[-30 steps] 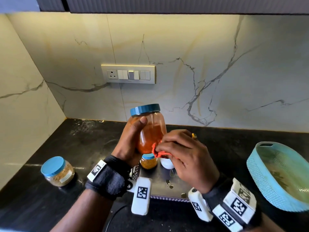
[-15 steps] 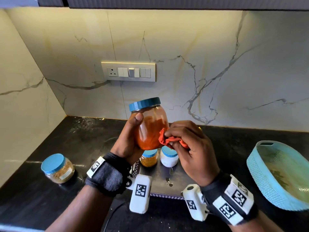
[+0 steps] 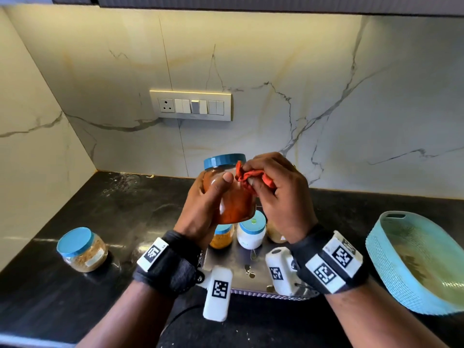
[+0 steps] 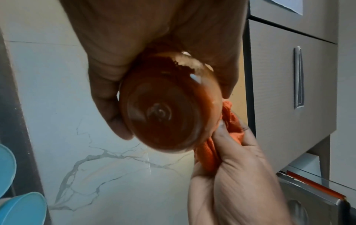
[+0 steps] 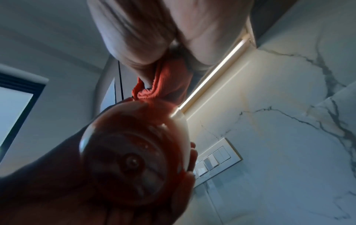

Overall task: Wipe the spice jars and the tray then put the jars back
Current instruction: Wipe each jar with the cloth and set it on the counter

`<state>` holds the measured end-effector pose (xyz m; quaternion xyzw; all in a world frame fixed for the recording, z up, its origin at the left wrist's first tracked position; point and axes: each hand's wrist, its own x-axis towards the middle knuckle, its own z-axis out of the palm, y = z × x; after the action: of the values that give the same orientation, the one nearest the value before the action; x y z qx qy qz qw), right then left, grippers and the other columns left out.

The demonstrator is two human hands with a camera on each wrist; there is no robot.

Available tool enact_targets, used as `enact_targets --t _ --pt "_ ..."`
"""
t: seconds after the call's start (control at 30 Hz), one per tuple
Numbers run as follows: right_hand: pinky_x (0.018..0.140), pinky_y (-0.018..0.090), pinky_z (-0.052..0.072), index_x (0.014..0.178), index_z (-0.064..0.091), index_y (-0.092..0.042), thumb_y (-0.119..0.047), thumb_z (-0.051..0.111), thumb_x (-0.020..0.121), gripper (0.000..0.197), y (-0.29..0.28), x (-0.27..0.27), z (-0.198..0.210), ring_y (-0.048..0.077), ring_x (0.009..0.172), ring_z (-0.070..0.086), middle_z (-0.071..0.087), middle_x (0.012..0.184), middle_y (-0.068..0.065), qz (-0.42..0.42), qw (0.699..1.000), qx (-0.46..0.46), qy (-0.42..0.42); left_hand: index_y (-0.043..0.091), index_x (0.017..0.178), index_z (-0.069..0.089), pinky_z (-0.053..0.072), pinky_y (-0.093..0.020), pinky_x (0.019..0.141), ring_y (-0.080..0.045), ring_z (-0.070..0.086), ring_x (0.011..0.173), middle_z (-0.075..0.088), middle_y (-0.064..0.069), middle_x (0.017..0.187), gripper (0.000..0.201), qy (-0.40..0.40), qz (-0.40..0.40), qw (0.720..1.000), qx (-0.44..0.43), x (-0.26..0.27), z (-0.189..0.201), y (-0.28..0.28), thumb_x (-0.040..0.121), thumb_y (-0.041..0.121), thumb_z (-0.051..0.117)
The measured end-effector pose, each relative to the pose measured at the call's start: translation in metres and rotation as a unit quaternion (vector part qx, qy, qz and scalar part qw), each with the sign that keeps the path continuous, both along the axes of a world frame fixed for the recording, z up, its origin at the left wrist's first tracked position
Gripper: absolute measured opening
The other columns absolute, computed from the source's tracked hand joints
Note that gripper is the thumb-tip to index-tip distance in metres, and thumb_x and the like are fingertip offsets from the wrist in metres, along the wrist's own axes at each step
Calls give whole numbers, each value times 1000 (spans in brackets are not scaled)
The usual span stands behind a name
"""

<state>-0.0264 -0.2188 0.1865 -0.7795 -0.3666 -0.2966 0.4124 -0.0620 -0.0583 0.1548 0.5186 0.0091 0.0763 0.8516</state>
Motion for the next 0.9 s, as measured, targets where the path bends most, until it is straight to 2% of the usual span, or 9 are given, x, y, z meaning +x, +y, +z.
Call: enact_targets --t 0.07,0.23,0.3,0.37,0.43,0.53,0.63,0.7,0.9 --pt "91 29 51 102 72 -9 1 64 88 19 1 -12 -3 18 102 61 65 105 2 9 999 -30 -23 -6 133 54 54 -60 94 -40 61 109 61 -32 120 66 -3 -21 1000 -22 2 4 3 86 36 73" --pt "86 29 53 102 75 -12 -1 61 92 20 -4 -41 -23 20 99 62 66 106 4 49 984 -137 -104 -11 140 42 44 -54 89 -43 45 109 49 -29 121 96 6 -34 998 -45 2 7 14 77 47 84" --pt "89 27 51 102 74 -10 -1 58 90 21 -4 -30 -17 20 100 61 66 106 6 50 989 -112 -83 -10 141 43 50 -61 92 -45 49 112 50 -37 124 95 13 -47 998 -39 0 3 11 77 47 84" --pt "91 30 51 101 73 -7 1 63 87 19 -2 -12 -7 19 101 62 66 104 5 32 998 -39 -28 -14 137 42 39 -76 101 -48 51 116 50 -42 131 95 11 -60 998 -35 -3 -1 6 77 47 84" --pt "89 31 53 102 72 -6 1 67 87 17 -1 1 2 14 100 64 67 102 3 16 1000 25 9 -15 137 42 34 -78 104 -50 52 118 48 -45 135 98 10 -61 998 -32 -4 -2 3 75 48 85" --pt "90 26 51 101 72 -6 2 68 86 18 -2 -9 -3 15 100 64 67 103 2 30 999 10 12 -12 142 42 46 -68 100 -53 54 120 49 -43 136 102 3 -47 998 -44 -5 1 3 73 49 85" --pt "90 23 48 100 73 -9 1 68 86 18 -5 -40 -23 18 99 62 67 105 2 52 997 -58 -22 -8 143 43 59 -43 75 -36 63 97 53 -32 120 107 13 -38 997 -65 -7 2 12 67 53 87" --pt "90 25 50 100 74 -9 1 68 87 18 -6 -46 -30 19 99 62 67 106 2 57 995 -71 -35 -6 142 44 59 -39 70 -31 65 91 55 -28 116 107 15 -58 996 -72 -9 0 14 65 53 89" --pt "89 30 54 101 71 -6 4 68 86 18 -2 -3 1 12 99 65 68 102 3 35 996 73 47 5 130 65 52 -57 97 -39 63 113 64 -27 125 83 5 -104 993 -59 -13 -4 5 67 56 85"
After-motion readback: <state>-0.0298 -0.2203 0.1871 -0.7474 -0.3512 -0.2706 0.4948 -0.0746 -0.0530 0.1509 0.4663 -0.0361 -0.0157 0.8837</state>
